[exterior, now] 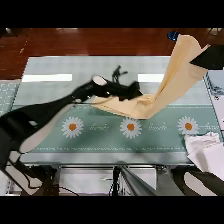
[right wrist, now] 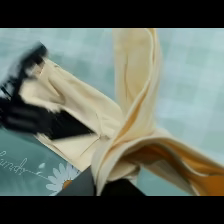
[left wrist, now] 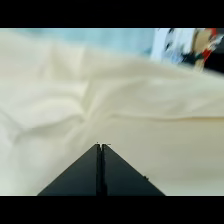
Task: Fold the shirts.
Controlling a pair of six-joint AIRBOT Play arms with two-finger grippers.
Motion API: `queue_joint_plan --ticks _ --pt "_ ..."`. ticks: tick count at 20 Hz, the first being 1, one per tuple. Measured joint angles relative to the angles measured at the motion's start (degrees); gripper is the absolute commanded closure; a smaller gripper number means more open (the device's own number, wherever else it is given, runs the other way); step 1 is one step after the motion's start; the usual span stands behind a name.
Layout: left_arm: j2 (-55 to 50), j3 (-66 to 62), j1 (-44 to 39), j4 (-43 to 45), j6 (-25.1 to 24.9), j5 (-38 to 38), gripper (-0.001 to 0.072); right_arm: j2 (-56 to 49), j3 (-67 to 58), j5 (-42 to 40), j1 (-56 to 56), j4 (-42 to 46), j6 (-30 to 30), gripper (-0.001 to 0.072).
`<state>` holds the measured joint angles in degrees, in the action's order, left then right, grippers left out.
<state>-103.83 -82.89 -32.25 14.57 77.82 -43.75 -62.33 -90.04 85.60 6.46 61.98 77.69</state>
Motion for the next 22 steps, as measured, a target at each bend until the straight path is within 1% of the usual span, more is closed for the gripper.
queue_joint_plan --ticks 4,8,12,15,16,17,18,19,20,21,22 --pt "11.72 -0.02 15.19 7.26 -2.75 -5.05 0.0685 0.00 1.79 -1.64 -4.98 0.28 1.79 0.0688" --pt "24.37 -0.02 31.54 11.65 -5.33 -12.59 0.0684 -0.04 6.71 -7.78 -12.90 2.40 5.29 0.0687" --pt "35.36 -0.04 44.61 12.90 -7.45 -19.15 0.0684 -2.75 13.09 -18.40 -21.70 3.87 10.16 0.0687" --pt "41.86 -0.02 50.42 13.79 -8.48 -23.08 0.0684 -8.87 15.67 -28.28 -28.74 4.28 14.03 0.0686" --pt "43.47 -0.02 51.36 13.79 -8.68 -24.15 0.0684 -11.41 16.09 -31.98 -30.97 4.26 15.41 0.0632" --pt "44.87 -0.02 52.13 13.94 -8.87 -24.85 0.0684 -14.32 16.41 -35.78 -33.31 4.26 17.11 0.0443" --pt "45.88 0.04 52.61 14.34 -8.92 -25.79 0.0684 -17.05 16.61 -39.34 -35.34 3.93 18.69 0.0273" --pt "46.77 0.04 52.98 14.40 -9.03 -26.23 0.0684 -19.89 16.79 -43.06 -37.31 2.64 20.15 0.0218" --pt "47.32 0.04 53.20 14.38 -9.07 -26.80 0.0684 -22.56 16.94 -46.23 -39.06 0.85 21.22 0.0216" --pt "47.63 0.09 53.27 14.56 -9.09 -27.08 0.0684 -24.52 17.03 -48.72 -40.41 -1.27 22.12 0.0171" --pt "47.80 0.09 53.13 14.86 -9.14 -27.45 0.0684 -25.92 17.03 -50.77 -41.44 -3.34 22.34 0.0170"
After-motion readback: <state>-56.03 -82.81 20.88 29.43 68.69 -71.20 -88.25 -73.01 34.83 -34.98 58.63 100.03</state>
